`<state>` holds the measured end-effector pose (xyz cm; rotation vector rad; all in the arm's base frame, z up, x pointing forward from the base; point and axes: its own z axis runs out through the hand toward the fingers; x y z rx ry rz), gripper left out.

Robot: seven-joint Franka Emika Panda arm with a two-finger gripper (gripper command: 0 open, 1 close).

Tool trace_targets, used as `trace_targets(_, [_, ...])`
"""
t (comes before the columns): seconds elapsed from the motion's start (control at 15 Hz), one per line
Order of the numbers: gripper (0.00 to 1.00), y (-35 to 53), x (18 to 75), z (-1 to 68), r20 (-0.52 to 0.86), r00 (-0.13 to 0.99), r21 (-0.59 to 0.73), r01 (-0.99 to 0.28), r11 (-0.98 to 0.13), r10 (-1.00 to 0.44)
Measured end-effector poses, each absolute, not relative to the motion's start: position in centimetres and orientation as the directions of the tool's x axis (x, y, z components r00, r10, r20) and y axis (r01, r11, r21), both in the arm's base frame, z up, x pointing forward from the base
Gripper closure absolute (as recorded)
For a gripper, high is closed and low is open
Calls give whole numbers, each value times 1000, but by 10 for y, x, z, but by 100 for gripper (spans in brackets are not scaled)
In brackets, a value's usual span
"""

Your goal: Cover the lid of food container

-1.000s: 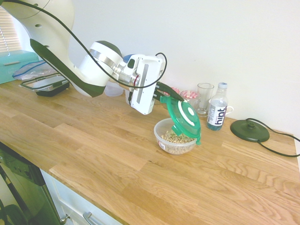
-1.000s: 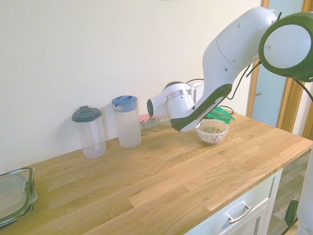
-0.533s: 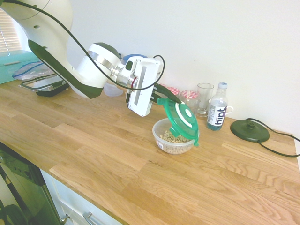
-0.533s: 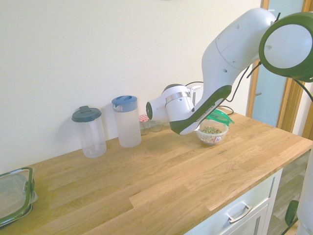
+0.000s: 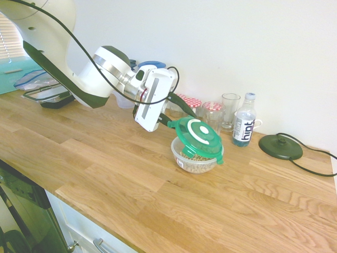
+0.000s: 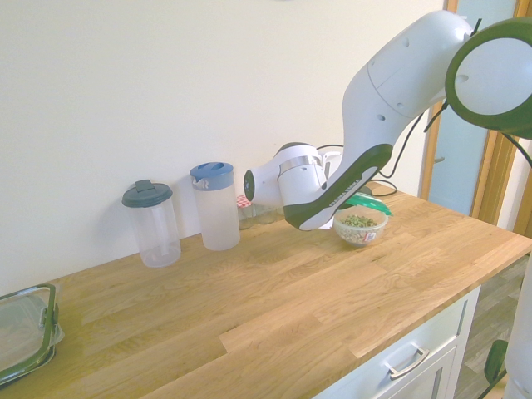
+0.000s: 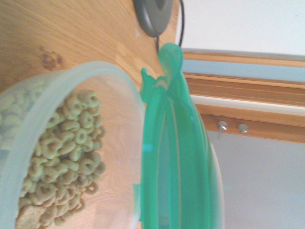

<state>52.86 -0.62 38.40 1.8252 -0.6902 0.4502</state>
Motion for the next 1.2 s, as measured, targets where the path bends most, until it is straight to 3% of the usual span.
trace_targets(0.6, [0, -6, 528, 417, 421, 747, 592, -656, -468, -516])
trace_targets(0.93, [0, -21, 522, 475, 229, 700, 389, -702, -596, -676])
trace_targets(1.2, [0, 8, 484, 519, 56, 726, 185, -683, -707, -686])
